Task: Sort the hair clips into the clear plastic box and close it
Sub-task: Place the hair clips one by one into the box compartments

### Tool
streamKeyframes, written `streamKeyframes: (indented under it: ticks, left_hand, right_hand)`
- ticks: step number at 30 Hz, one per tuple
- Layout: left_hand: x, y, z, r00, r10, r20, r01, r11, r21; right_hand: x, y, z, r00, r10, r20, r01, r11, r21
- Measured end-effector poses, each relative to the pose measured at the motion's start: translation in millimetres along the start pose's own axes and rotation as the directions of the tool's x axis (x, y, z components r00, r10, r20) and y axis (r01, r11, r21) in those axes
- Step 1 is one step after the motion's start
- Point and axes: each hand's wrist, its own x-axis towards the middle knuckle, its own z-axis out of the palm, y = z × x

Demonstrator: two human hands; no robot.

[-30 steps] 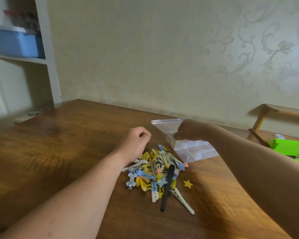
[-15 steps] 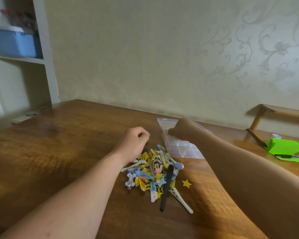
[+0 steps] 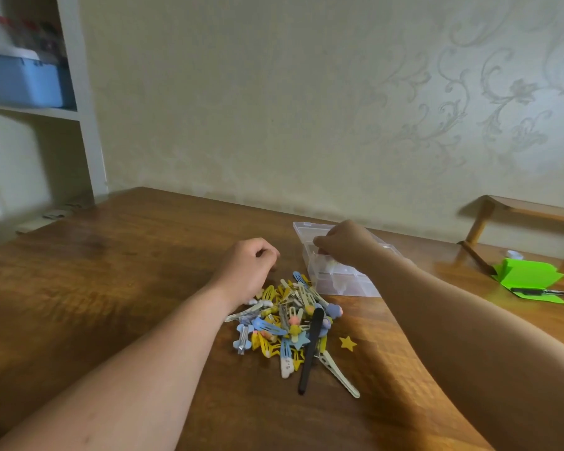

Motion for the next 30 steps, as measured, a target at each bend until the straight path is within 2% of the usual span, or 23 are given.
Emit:
streamKeyframes:
  ticks: [6, 9, 12, 16, 18, 20, 22, 24, 26, 28, 30]
  left_hand:
    - [0, 0, 1, 1.0, -0.001, -0.008, 0.001, 1.0, -0.007]
    - [0, 0, 1, 1.0, 0.002, -0.003, -0.001, 1.0, 0.013]
    - [0, -1, 1, 1.0, -0.001, -0.004, 0.001, 1.0, 0.02]
    - [0, -1, 0, 1.0, -0.009, -0.009, 0.01, 1.0, 0.025]
    - [0, -1, 0, 1.0, -0.009, -0.004, 0.009, 0.999, 0.031]
    - [0, -1, 0, 1.0, -0.006, -0.004, 0.006, 0.999, 0.037]
    - [1, -1, 1, 1.0, -0.005, -0.004, 0.006, 0.999, 0.04]
    - [1, 0, 1, 1.0, -0.004, -0.006, 0.004, 0.999, 0.044]
    - [2, -1, 1, 1.0, -0.005, -0.006, 0.005, 0.999, 0.048]
    - [1, -1, 1, 1.0, -0.001, -0.007, 0.002, 0.999, 0.043]
    - [1, -1, 1, 1.0, 0.002, -0.006, -0.002, 0.999, 0.042]
  right_hand:
    - [-14, 23, -1, 0.991, -0.069, -0.111, 0.076, 0.995, 0.059]
    - [-16, 32, -3, 0.985, -0.095, -0.146, 0.085, 0.994, -0.073]
    - [-14, 30, -3, 0.993, -0.105, -0.051, 0.094, 0.978, -0.185]
    - [-14, 16, 3, 0.988, -0.156, 0.001, 0.155, 0.987, 0.047]
    - [-14, 15, 2, 0.983, -0.179, -0.043, 0.181, 0.981, 0.073]
    - [-12, 20, -5, 0.982, -0.17, -0.087, 0.164, 0.984, -0.075]
    - [-10, 26, -10, 0.987, -0.145, -0.072, 0.121, 0.957, -0.263]
    - [-9, 30, -9, 0.994, -0.104, -0.04, 0.086, 0.946, -0.314]
    - [-11, 30, -5, 0.995, -0.099, -0.008, 0.093, 0.962, -0.257]
    - [-14, 28, -3, 0.996, -0.094, -0.002, 0.094, 0.992, -0.088]
    - [-19, 26, -3, 0.993, -0.113, 0.02, 0.113, 0.994, 0.001]
